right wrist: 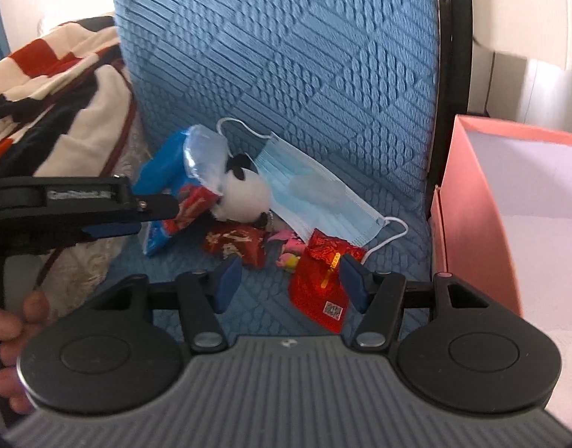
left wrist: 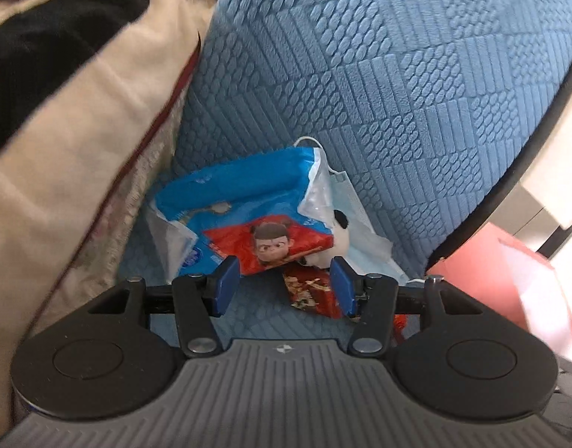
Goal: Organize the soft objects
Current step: 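Lower the right tool onto the red candy packet while the left tool approaches the blue wipes pack, then close the right tool on the red packet while the left tool closes on the blue wipes pack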
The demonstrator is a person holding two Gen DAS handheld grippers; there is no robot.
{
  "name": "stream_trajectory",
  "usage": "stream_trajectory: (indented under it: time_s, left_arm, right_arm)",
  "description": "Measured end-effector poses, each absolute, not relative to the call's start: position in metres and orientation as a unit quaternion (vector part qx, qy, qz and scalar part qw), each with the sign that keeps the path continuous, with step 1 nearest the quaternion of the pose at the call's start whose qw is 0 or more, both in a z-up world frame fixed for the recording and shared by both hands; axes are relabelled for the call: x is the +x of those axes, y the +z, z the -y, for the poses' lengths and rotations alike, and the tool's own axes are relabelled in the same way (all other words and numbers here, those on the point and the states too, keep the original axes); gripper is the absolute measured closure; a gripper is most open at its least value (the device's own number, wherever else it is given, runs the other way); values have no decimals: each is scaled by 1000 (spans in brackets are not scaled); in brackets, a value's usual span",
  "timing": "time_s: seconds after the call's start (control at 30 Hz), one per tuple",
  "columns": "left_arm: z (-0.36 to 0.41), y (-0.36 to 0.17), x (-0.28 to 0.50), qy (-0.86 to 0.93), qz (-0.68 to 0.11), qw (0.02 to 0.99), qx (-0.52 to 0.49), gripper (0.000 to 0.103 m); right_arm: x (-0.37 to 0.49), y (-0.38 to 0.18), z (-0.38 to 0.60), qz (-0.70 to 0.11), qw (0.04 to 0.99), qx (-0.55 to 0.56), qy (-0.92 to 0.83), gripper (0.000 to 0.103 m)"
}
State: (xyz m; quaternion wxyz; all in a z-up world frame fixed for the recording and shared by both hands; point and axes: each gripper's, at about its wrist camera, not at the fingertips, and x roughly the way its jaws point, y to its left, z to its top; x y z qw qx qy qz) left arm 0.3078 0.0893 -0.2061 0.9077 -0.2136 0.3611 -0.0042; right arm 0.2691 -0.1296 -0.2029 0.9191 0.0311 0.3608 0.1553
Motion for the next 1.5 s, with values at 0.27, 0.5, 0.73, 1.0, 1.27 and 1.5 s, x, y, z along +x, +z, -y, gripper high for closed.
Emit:
stream_trajectory:
  time_s: [0.27, 0.5, 0.73, 1.0, 1.27, 1.5]
  left_arm:
    - [-75, -220, 337, 7, -410, 902, -136, 40]
    - [-67, -232, 354, 28, -440, 894, -79, 40]
    - [-52, -238, 361, 50, -423, 904, 10, 42]
    - [-51, -252, 365, 77, -417, 905, 19, 63]
    - [-58, -245, 357, 94, -393, 915, 12, 89]
    - [-58, -223, 338, 79, -383, 920, 0, 94]
  right_arm:
    - [304, -226, 129, -405, 905, 33, 124, 43]
    - [327, -238, 130, -428, 895, 42, 118, 44]
    - [335, -246, 135, -446, 886, 55, 119, 44]
    - [337, -256, 129, -473, 870, 44, 132, 44]
    - [330, -256, 131, -473, 872, 15, 129, 61]
    - [328, -254, 142, -474, 870, 34, 130, 90]
